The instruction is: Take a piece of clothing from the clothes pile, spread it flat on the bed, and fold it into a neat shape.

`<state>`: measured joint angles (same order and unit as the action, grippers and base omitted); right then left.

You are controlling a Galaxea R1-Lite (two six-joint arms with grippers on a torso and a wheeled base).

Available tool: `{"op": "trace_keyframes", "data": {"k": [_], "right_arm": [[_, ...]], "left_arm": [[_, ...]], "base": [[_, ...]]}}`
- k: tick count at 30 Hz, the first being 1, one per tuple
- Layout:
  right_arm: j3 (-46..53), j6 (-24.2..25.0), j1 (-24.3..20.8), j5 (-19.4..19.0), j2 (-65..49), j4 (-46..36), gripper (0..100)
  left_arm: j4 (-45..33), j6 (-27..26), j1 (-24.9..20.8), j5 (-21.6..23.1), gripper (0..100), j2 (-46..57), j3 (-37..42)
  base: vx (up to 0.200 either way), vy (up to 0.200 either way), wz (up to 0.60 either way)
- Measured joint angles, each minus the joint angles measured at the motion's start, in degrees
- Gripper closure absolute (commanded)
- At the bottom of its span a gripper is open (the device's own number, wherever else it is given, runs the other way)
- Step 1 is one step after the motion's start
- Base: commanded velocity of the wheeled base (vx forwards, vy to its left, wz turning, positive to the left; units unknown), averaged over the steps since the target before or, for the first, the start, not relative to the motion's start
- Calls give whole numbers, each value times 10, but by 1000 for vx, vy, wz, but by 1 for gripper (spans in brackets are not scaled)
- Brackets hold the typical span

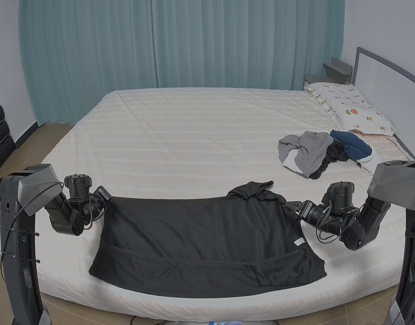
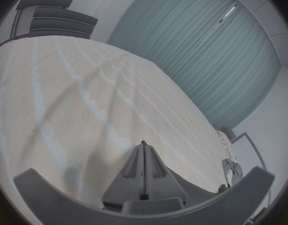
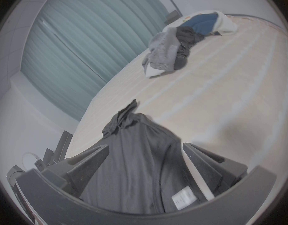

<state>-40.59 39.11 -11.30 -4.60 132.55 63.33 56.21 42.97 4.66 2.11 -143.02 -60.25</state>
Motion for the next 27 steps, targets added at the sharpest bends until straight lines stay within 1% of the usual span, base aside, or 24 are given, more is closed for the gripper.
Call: {"op": "trace_keyframes", "data": {"k": [4, 8, 14, 20, 21, 27], "right_arm": [[-105, -38, -3, 5, 10, -86, 0], [-213, -93, -11, 16, 44, -163, 0], [-323, -153, -23, 44, 109, -207, 0], [-399, -169, -26, 47, 151, -244, 0], [-407, -170, -26, 47, 156, -247, 100], [-422, -169, -25, 46, 174, -249, 100]], "left_arm": [[2, 0, 0, 0, 100, 2, 6], [3, 1, 0, 1, 100, 2, 10], [5, 1, 1, 3, 100, 1, 14], [5, 0, 2, 3, 100, 0, 16], [5, 0, 2, 3, 100, 0, 16], [5, -1, 2, 3, 100, -3, 15]], "base": [[0, 0, 0], [0, 0, 0], [0, 0, 0], [0, 0, 0], [0, 0, 0], [0, 0, 0]]}}
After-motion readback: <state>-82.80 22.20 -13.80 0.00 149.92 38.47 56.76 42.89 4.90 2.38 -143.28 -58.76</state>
